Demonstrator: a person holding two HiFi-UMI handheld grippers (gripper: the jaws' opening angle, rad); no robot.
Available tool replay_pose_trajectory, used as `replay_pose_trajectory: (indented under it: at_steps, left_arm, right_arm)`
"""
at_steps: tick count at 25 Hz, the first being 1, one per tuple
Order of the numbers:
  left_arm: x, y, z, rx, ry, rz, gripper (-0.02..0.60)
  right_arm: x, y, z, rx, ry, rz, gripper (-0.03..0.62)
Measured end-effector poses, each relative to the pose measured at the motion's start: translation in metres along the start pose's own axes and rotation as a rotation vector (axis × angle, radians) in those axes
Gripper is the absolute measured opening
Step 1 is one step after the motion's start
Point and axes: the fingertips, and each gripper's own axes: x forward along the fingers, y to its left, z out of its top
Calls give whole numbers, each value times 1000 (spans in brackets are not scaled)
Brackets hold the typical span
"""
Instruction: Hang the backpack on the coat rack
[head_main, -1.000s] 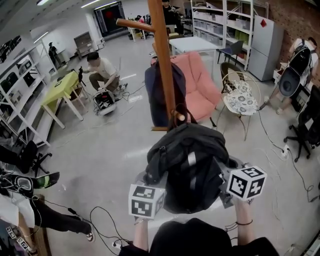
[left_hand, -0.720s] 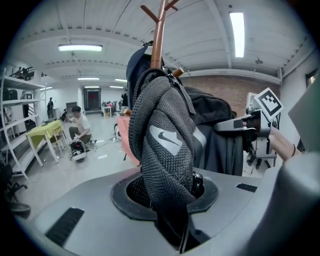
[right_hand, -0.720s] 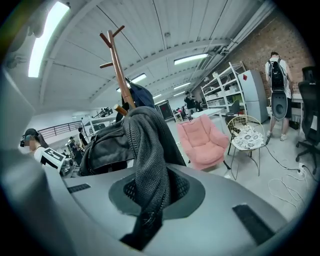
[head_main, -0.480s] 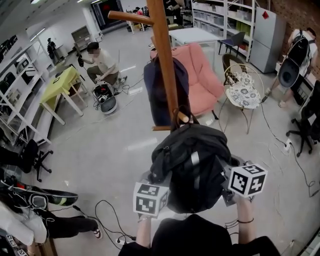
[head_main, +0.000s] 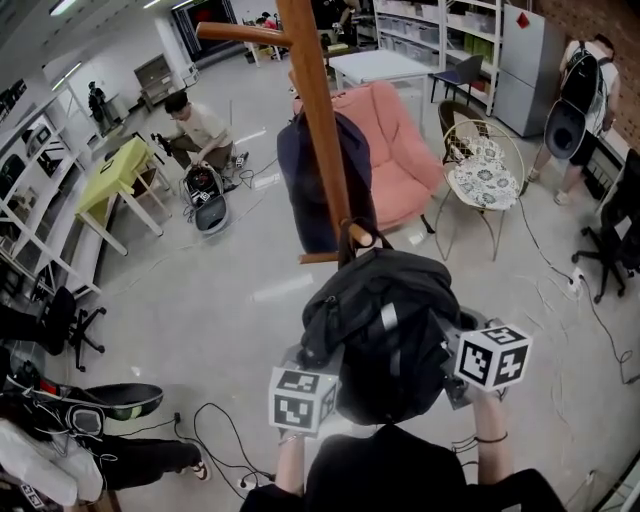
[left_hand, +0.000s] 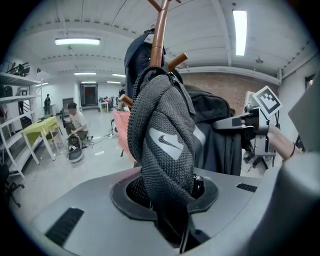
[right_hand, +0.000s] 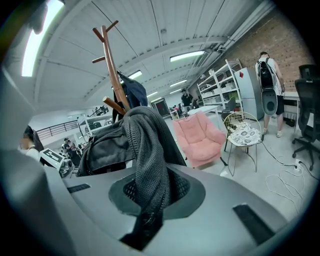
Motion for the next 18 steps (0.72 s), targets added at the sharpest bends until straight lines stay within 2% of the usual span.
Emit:
replay_pose_trajectory:
  at_steps: [11,18]
  left_arm:
    - [5,5,-6,-24,2,-3,124]
    - [8,9,-7,-20,-7,17,154]
  right_arm:
    - [2,-1,-2,-30,9,-11,28]
    - [2,-3,-4,-64,6,-20,37]
